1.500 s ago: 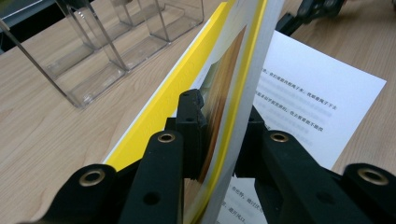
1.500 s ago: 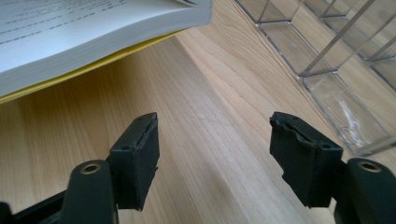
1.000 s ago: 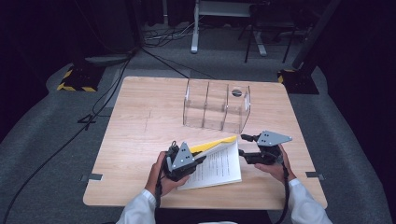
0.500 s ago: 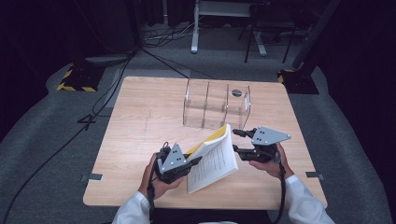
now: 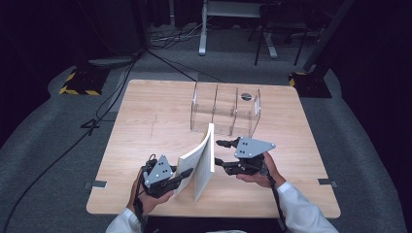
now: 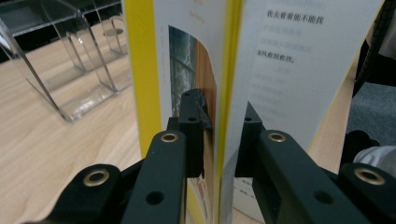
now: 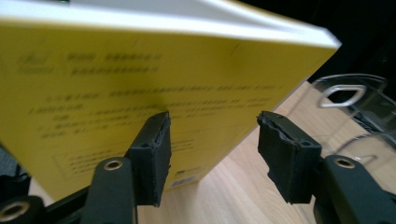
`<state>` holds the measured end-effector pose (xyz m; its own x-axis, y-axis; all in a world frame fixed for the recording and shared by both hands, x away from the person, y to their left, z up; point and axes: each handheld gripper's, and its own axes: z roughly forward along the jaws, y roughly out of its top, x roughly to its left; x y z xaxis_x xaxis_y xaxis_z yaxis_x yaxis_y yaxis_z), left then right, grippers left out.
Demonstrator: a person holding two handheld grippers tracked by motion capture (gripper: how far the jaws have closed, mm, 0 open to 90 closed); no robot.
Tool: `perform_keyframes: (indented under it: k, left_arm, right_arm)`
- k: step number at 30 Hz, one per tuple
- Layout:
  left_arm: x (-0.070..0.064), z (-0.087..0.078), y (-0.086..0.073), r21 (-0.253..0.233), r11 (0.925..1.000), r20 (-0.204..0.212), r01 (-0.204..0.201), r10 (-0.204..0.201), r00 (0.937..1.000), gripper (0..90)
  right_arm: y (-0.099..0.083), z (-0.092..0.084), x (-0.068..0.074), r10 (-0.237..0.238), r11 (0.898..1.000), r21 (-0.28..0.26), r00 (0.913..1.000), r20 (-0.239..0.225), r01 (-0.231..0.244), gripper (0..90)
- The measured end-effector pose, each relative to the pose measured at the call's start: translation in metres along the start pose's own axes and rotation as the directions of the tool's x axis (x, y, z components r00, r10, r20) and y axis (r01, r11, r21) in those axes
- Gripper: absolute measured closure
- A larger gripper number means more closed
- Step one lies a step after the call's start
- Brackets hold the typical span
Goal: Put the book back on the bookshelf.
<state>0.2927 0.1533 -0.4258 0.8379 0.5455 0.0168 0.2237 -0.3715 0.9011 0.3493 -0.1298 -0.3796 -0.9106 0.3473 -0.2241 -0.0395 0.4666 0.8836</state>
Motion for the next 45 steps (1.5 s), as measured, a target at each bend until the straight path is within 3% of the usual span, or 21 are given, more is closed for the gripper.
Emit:
perform_keyframes:
  k: [2,5,10,13,17,19,29,34,39,43,45]
  left_arm:
    - [0.001,0.001,-0.003,0.007,0.9999,0.016,0.016,-0.016,0.9998,76.0]
    - [0.001,0.008,-0.011,0.071,0.9975,0.016,0.004,-0.005,0.9999,73.7]
    - [0.006,0.015,-0.013,0.039,0.9983,0.085,0.043,-0.046,0.9953,73.4]
    - [0.005,0.027,-0.009,0.024,0.9991,0.118,0.035,-0.038,0.9922,73.2]
    - [0.004,0.041,-0.004,0.006,0.9999,0.138,0.014,-0.014,0.9903,74.2]
    - [0.002,0.052,0.003,-0.008,1.0,0.145,0.003,-0.002,0.9895,73.9]
    - [-0.004,0.092,0.022,-0.042,0.999,0.191,0.018,-0.01,0.9815,74.6]
    - [-0.004,0.091,0.023,-0.031,0.9995,0.189,0.003,0.003,0.982,68.8]
    - [-0.005,0.075,0.021,-0.024,0.9997,0.208,-0.009,0.013,0.9781,63.7]
    - [-0.007,0.067,0.018,-0.005,0.9997,0.226,-0.024,0.025,0.9738,55.7]
    - [-0.008,0.064,0.016,0.007,0.9997,0.218,-0.024,0.022,0.9756,44.0]
  right_arm:
    - [0.0,0.003,0.003,-0.008,1.0,0.006,1.0,-0.004,0.008,44.0]
    - [-0.004,0.012,0.01,-0.009,1.0,0.017,0.9997,-0.021,0.01,43.9]
    - [-0.014,0.018,0.012,0.014,1.0,0.027,0.9994,-0.032,-0.013,43.8]
    - [-0.021,0.017,0.01,0.03,0.999,0.023,0.9991,-0.029,-0.029,42.6]
    - [-0.029,0.006,0.004,0.032,0.999,0.033,0.9993,-0.022,-0.031,40.2]
    - [-0.036,-0.005,0.0,0.033,0.998,0.045,0.9993,0.018,-0.034,40.4]
    - [-0.053,-0.038,-0.016,0.093,0.995,0.013,0.9915,0.091,-0.095,41.3]
    - [-0.057,-0.042,-0.015,0.094,0.995,0.006,0.9917,0.088,-0.095,40.0]
    - [-0.053,-0.038,-0.009,0.077,0.997,-0.006,0.9913,0.107,-0.077,41.2]
    - [-0.049,-0.033,-0.005,0.076,0.997,-0.013,0.9911,0.11,-0.075,41.4]
    - [-0.048,-0.032,-0.004,0.069,0.998,-0.01,0.9912,0.114,-0.068,41.4]
